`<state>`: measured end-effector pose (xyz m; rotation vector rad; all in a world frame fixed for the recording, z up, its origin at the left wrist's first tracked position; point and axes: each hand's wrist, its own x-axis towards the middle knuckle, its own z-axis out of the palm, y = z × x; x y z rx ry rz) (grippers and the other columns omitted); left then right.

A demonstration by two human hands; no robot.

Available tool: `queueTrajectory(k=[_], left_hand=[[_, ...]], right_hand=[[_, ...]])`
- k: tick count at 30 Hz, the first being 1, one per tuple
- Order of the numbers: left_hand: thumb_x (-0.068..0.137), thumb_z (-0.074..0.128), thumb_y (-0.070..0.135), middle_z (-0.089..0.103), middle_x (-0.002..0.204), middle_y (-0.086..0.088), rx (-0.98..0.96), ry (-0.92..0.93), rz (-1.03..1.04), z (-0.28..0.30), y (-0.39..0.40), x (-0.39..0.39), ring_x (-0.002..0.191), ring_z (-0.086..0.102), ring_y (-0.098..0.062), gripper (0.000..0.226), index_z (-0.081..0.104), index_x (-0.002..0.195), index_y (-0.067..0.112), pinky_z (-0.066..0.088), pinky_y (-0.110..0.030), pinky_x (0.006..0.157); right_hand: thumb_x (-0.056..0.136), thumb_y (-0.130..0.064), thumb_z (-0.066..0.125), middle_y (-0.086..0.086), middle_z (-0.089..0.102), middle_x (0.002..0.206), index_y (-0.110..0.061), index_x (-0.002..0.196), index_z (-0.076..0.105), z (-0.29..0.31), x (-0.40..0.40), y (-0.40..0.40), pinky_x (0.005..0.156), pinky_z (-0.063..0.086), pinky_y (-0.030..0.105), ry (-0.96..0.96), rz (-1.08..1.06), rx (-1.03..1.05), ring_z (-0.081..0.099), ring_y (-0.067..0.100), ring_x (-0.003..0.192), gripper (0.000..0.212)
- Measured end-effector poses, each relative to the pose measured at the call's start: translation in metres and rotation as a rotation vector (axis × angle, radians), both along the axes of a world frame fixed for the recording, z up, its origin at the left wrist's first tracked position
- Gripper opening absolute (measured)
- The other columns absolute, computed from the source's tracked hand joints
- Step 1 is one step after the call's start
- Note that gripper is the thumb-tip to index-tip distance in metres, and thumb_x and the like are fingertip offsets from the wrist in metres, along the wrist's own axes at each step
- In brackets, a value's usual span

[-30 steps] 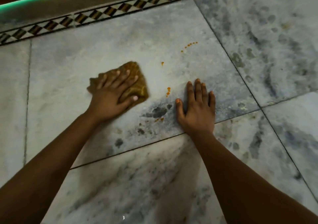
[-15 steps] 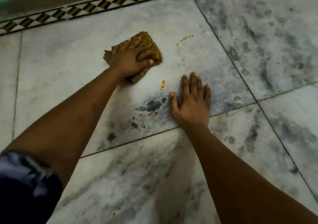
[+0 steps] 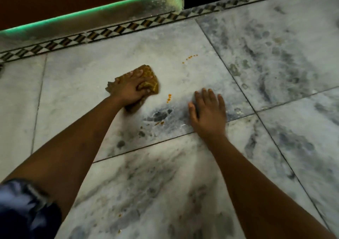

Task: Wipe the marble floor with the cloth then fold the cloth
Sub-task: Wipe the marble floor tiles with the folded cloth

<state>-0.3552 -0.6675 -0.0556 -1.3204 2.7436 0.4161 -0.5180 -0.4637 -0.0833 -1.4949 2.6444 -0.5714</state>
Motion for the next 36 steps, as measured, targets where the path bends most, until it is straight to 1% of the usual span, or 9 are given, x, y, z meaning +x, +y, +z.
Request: queueTrajectory(k=[4,9,14,17,20,23,27,32,36], left_hand=[[0.073,0.042,0.071,0.027,0.153,-0.008,0.005,-0.072,0.035,0.002,-0.032,-0.041,0.137,0.030,-0.032,0.081,0.040,0.140,0.026,0.027,-0.043,0.112],[0.092,0.044,0.051,-0.002,0.159,-0.006,0.029,-0.097,0.023,0.002,-0.051,-0.108,0.146,0.001,-0.027,0.069,0.012,0.149,0.028,0.005,-0.043,0.118],[0.094,0.037,0.053,-0.003,0.159,0.001,0.038,-0.019,-0.103,-0.006,-0.017,-0.170,0.146,-0.003,-0.024,0.070,0.003,0.150,0.029,-0.006,-0.051,0.113],[0.091,0.031,0.060,0.005,0.159,0.001,-0.067,0.030,-0.298,-0.011,0.012,-0.142,0.146,0.002,-0.021,0.072,0.006,0.149,0.026,-0.005,-0.045,0.114],[0.074,0.015,0.072,0.009,0.157,0.005,-0.056,0.035,-0.440,-0.011,0.009,-0.080,0.145,0.007,-0.018,0.085,0.012,0.148,0.030,-0.001,-0.040,0.115],[0.077,0.022,0.071,0.011,0.157,0.006,-0.024,0.022,-0.309,-0.004,-0.013,-0.082,0.145,0.007,-0.018,0.081,0.016,0.147,0.032,0.000,-0.041,0.115],[0.094,0.037,0.053,0.006,0.159,0.002,0.008,-0.008,-0.148,-0.009,-0.026,-0.161,0.146,0.003,-0.021,0.064,0.014,0.149,0.029,0.001,-0.044,0.116],[0.096,0.036,0.048,0.011,0.158,-0.001,-0.006,0.066,-0.285,-0.012,0.009,-0.151,0.146,0.007,-0.020,0.062,0.016,0.149,0.022,0.000,-0.038,0.116],[0.082,0.024,0.063,0.020,0.155,0.001,-0.037,0.112,-0.393,-0.011,0.007,-0.093,0.144,0.015,-0.016,0.077,0.022,0.147,0.023,0.003,-0.034,0.115]], right_hand=[[0.084,-0.058,0.013,0.009,0.020,0.155,-0.021,0.147,0.027,-0.011,-0.032,0.029,0.115,0.003,0.043,0.027,0.023,0.105,0.015,0.029,0.144,0.074],[0.084,-0.061,0.016,0.005,0.015,0.157,-0.026,0.148,0.022,-0.014,-0.031,0.024,0.116,0.000,0.043,0.019,0.031,0.109,0.009,0.027,0.145,0.073],[0.086,-0.061,0.021,0.002,0.011,0.158,-0.029,0.148,0.019,-0.013,-0.032,0.026,0.116,-0.002,0.042,0.014,0.032,0.121,0.005,0.024,0.145,0.070],[0.086,-0.060,0.024,0.003,0.017,0.157,-0.026,0.147,0.025,-0.011,-0.031,0.024,0.116,0.001,0.043,0.007,0.035,0.095,0.010,0.026,0.145,0.070],[0.087,-0.059,0.026,0.004,0.018,0.156,-0.025,0.147,0.027,-0.012,-0.030,0.025,0.116,0.002,0.043,0.007,0.028,0.088,0.013,0.027,0.144,0.069],[0.087,-0.058,0.027,0.005,0.021,0.156,-0.025,0.146,0.029,-0.012,-0.029,0.025,0.115,0.004,0.043,0.011,0.011,0.071,0.015,0.027,0.144,0.068],[0.086,-0.058,0.026,0.004,0.020,0.156,-0.026,0.147,0.028,-0.012,-0.029,0.025,0.116,0.003,0.042,0.006,0.007,0.073,0.015,0.027,0.144,0.069],[0.086,-0.060,0.024,0.003,0.018,0.156,-0.028,0.147,0.025,-0.011,-0.029,0.025,0.116,0.001,0.042,-0.002,0.012,0.087,0.012,0.025,0.145,0.069],[0.086,-0.060,0.023,0.003,0.018,0.156,-0.028,0.147,0.025,-0.011,-0.029,0.025,0.116,0.001,0.042,0.003,0.011,0.088,0.012,0.026,0.145,0.069]])
